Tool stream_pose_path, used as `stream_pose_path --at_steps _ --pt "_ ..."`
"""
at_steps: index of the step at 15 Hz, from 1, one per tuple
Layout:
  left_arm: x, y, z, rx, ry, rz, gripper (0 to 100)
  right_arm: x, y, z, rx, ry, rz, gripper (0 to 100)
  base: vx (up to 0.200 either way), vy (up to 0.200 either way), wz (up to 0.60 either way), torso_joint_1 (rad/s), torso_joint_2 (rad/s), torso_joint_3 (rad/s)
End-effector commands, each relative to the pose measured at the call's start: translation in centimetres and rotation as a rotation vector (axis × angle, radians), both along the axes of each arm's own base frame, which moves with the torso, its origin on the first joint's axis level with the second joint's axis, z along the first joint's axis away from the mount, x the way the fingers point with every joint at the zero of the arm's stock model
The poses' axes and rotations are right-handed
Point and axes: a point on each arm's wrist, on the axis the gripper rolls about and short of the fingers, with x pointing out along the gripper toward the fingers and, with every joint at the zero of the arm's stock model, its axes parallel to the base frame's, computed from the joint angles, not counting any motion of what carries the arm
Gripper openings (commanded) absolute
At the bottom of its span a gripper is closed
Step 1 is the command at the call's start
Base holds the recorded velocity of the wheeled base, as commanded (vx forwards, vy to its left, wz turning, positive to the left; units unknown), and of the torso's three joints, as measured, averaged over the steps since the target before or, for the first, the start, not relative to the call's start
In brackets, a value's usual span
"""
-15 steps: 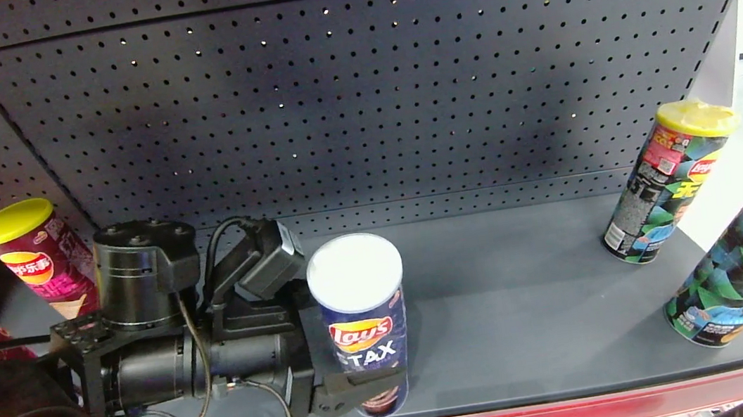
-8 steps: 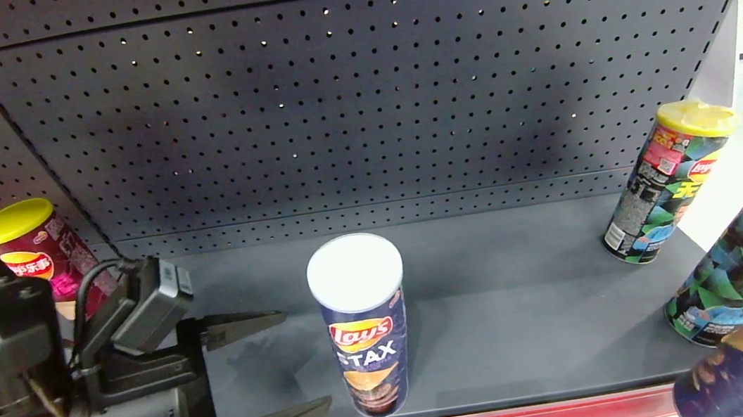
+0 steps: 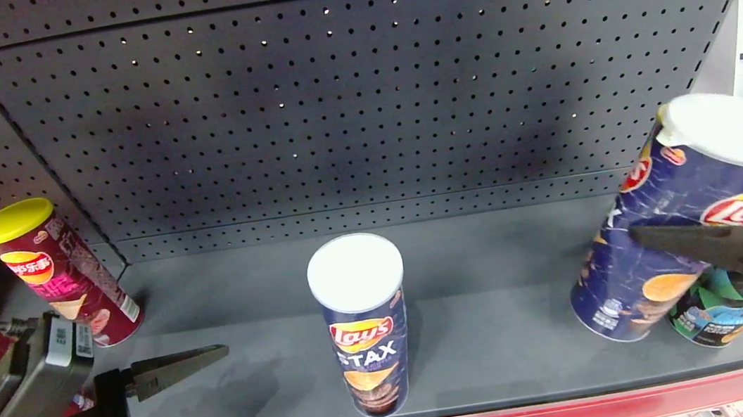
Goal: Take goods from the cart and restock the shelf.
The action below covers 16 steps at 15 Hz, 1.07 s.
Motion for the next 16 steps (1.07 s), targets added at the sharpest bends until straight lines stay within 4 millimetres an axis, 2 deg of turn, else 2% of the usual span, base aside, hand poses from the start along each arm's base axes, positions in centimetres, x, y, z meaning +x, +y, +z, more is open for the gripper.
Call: stream_pose_path --at_steps 1,4,7,9,13,16 --pt "-0.3 0.1 0.2 -0.007 -0.018 0.0 100 2.8 2.5 0.2 -0.029 0.033 0.025 0 0.0 0.0 0.0 0.0 0.0 0.0" --pt "-0.3 0.1 0.2 -0.006 -0.015 0.0 100 4.7 4.5 0.8 -0.031 0.023 0.046 0 0.0 0.0 0.0 0.0 0.0 0.0" --pt "-0.4 0.2 0.3 -0.005 -0.023 0.013 100 7.8 7.7 -1.0 0.0 -0.022 0.091 0 0.0 0.0 0.0 0.0 0.0 0.0" --pt "-0.8 0.4 0.3 0.0 -0.025 0.031 100 8.8 9.6 -1.9 0.019 -0.011 0.123 0 0.0 0.0 0.0 0.0 0.0 0.0" --pt "-3.1 1.4 0.5 0.019 -0.009 0.066 100 11.6 12.1 -3.3 0.019 -0.008 0.14 0 0.0 0.0 0.0 0.0 0.0 0.0" --pt "-5.0 2.3 0.5 0.025 -0.004 0.086 100 13.0 13.5 -3.9 0.016 -0.002 0.152 0 0.0 0.0 0.0 0.0 0.0 0.0"
